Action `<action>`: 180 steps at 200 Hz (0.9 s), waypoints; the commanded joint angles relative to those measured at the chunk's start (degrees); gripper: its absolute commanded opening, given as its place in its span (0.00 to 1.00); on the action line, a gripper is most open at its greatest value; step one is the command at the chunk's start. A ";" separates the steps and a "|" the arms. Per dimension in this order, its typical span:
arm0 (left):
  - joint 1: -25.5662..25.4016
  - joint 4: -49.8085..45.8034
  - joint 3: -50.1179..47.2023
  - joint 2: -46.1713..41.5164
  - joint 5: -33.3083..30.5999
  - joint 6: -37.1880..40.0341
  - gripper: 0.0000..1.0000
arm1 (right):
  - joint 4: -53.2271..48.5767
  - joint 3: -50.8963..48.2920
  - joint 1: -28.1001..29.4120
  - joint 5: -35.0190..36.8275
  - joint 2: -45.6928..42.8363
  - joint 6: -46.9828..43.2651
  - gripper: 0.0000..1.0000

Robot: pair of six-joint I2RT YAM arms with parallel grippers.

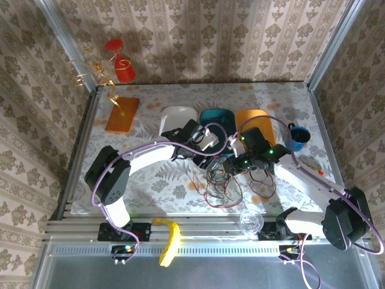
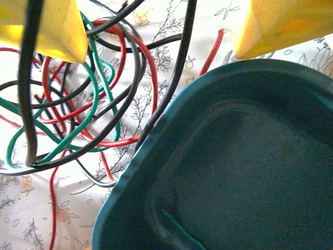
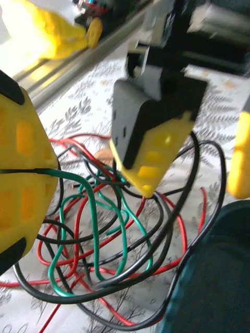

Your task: Untangle the cables

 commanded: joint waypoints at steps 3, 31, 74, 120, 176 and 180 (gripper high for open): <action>-0.30 -1.61 1.75 1.09 2.54 2.11 0.75 | 6.01 -1.16 -2.25 -10.25 -1.62 3.76 0.09; -0.39 -1.82 1.89 1.66 3.52 2.67 0.73 | 9.39 -1.78 -4.19 -15.00 -2.56 6.54 0.09; -0.63 -2.49 1.80 2.84 4.15 2.84 0.55 | 18.00 -4.32 -9.77 -21.29 -6.27 14.65 0.08; -0.72 -3.73 0.85 2.72 2.74 3.11 0.01 | 17.85 -5.79 -15.60 -22.66 -10.25 17.27 0.08; -0.72 -5.51 -1.66 1.05 -0.31 3.19 0.00 | 24.04 -10.45 -23.90 -25.33 -15.09 24.91 0.08; -0.72 -5.64 -2.01 0.93 -0.46 3.24 0.00 | 24.48 -10.62 -24.44 -25.44 -15.42 25.48 0.08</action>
